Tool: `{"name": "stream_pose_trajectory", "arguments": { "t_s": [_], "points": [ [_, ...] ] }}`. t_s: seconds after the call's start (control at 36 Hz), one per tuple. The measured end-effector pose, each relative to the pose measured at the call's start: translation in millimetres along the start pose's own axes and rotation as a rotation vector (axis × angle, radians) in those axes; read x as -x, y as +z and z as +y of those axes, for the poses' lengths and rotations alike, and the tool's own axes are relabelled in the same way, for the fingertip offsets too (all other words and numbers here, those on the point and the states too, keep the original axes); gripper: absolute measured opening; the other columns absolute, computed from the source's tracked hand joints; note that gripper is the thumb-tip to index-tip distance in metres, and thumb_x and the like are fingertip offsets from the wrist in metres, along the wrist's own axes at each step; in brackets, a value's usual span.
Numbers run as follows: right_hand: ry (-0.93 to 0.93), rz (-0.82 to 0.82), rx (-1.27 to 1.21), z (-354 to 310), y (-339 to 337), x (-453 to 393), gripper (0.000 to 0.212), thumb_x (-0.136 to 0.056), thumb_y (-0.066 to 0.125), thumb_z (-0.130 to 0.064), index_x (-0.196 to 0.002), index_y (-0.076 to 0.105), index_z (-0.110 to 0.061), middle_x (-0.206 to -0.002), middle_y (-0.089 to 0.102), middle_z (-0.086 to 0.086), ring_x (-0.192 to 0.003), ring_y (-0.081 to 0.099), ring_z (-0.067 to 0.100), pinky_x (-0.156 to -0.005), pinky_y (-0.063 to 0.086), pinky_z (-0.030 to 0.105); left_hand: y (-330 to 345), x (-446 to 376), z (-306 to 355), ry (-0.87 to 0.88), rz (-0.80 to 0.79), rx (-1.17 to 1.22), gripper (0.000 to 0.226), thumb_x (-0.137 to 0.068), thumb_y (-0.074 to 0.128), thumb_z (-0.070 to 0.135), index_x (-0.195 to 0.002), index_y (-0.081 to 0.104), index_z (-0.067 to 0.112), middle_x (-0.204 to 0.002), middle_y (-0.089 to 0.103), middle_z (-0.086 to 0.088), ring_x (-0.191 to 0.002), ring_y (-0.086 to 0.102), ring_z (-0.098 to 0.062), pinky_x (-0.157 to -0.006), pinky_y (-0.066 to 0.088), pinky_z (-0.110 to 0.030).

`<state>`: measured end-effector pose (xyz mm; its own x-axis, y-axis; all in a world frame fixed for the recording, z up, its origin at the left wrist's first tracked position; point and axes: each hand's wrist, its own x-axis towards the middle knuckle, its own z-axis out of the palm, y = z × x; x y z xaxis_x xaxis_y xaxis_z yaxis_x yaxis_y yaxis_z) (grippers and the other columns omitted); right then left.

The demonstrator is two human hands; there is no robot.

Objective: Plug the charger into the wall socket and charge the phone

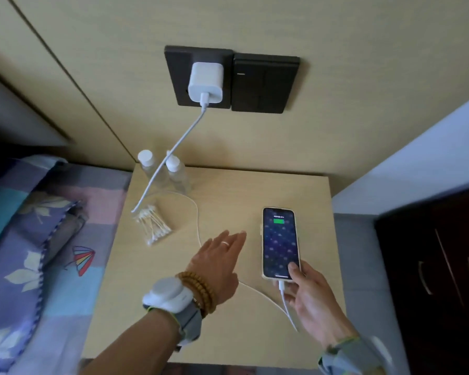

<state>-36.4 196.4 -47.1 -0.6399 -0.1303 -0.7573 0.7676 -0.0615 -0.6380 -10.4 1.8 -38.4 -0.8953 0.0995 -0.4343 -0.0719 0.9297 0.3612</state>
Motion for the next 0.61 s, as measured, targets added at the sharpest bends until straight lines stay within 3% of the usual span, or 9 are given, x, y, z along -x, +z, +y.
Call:
{"name": "stream_pose_trajectory", "arguments": {
  "t_s": [0.14,0.25,0.36,0.44,0.5,0.61],
  "points": [
    [-0.010,0.105,0.076,-0.5,-12.4,-25.3,0.012,-0.097,0.049,-0.016,-0.095,0.060,-0.010,-0.083,0.066,0.007,-0.066,0.067,0.021,-0.061,0.044,0.033,31.8,-14.2,2.4,0.072,-0.161,-0.171,0.069,-0.090,0.044,0.033,-0.148,0.007,0.030,-0.161,0.003,0.003,-0.146,-0.008,-0.021,-0.117,-0.004,-0.048],
    [-0.064,0.111,0.135,-7.4,-16.1,-38.1,0.013,-0.095,0.052,-0.014,-0.087,0.063,-0.012,-0.077,0.067,0.009,-0.054,0.061,0.016,-0.052,0.041,0.027,45.0,-13.1,3.9,0.080,-0.163,-0.201,0.069,-0.089,0.044,0.034,-0.147,0.008,0.032,-0.160,-0.007,0.002,-0.145,-0.016,-0.024,-0.115,-0.008,-0.052],
    [-0.140,0.205,0.243,-15.3,-13.9,-46.4,0.012,-0.090,0.059,-0.011,-0.089,0.063,0.001,-0.073,0.067,0.012,-0.048,0.060,0.017,-0.042,0.046,0.025,45.6,-9.5,5.4,0.073,-0.177,-0.207,0.071,-0.090,0.044,0.032,-0.148,0.003,0.030,-0.160,-0.011,0.002,-0.144,-0.019,-0.024,-0.114,-0.009,-0.052],
    [-0.215,0.293,0.399,-14.7,-11.6,-48.3,0.011,-0.081,0.069,-0.020,-0.080,0.067,-0.009,-0.071,0.071,0.007,-0.055,0.064,0.021,-0.055,0.056,0.033,46.2,-7.2,7.9,0.053,-0.171,-0.181,0.070,-0.089,0.043,0.031,-0.148,0.006,0.029,-0.160,-0.009,0.002,-0.144,-0.019,-0.022,-0.114,-0.009,-0.051],
    [-0.273,0.322,0.562,-15.1,-11.0,-45.1,0.014,-0.075,0.071,-0.027,-0.072,0.067,-0.014,-0.067,0.074,0.001,-0.064,0.068,0.022,-0.064,0.054,0.035,46.1,-5.3,9.5,0.038,-0.171,-0.168,0.069,-0.089,0.043,0.030,-0.148,0.007,0.027,-0.160,-0.007,0.001,-0.143,-0.020,-0.021,-0.114,-0.009,-0.051],
    [-0.269,0.358,0.655,-16.2,-10.4,-37.6,0.009,-0.075,0.069,-0.026,-0.073,0.065,-0.019,-0.066,0.070,-0.007,-0.067,0.063,0.011,-0.060,0.043,0.027,46.2,4.7,12.7,0.021,-0.199,-0.187,0.067,-0.091,0.042,0.031,-0.148,0.007,0.025,-0.161,-0.007,0.000,-0.145,-0.016,-0.023,-0.115,-0.010,-0.053]
  ]
}}
